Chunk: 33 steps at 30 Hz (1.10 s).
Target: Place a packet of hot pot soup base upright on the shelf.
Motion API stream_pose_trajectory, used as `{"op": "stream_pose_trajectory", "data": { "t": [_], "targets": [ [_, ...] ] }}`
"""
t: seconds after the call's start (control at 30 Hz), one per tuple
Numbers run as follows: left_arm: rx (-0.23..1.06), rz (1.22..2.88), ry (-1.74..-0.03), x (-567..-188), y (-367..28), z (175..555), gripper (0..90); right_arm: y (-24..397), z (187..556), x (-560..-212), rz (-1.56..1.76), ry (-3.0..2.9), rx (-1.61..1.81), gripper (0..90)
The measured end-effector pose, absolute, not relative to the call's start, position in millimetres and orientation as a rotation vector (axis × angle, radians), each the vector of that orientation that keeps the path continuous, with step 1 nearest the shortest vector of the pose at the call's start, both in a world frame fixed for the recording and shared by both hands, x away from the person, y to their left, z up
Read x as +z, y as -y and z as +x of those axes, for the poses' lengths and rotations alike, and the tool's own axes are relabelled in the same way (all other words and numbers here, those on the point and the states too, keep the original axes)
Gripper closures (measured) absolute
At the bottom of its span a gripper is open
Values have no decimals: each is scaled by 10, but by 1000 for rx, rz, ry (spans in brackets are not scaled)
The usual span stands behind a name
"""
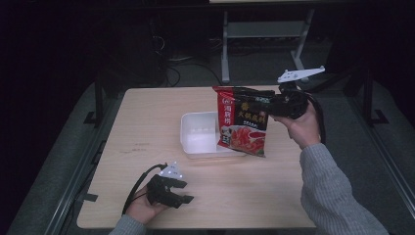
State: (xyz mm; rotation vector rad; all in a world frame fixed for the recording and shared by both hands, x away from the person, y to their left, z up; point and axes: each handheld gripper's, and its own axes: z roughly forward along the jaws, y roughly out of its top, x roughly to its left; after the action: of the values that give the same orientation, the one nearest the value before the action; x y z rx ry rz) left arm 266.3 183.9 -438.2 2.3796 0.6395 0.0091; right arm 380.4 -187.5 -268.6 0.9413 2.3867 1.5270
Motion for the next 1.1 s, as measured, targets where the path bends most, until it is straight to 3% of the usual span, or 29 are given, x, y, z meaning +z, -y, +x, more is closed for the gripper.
{"op": "stream_pose_trajectory", "data": {
  "t": [1.1],
  "targets": [
    [-12,2368,-635,-4385,-1882,2686,391,1664,4289,-2866,1121,-2182,1486,766]
  ]
}}
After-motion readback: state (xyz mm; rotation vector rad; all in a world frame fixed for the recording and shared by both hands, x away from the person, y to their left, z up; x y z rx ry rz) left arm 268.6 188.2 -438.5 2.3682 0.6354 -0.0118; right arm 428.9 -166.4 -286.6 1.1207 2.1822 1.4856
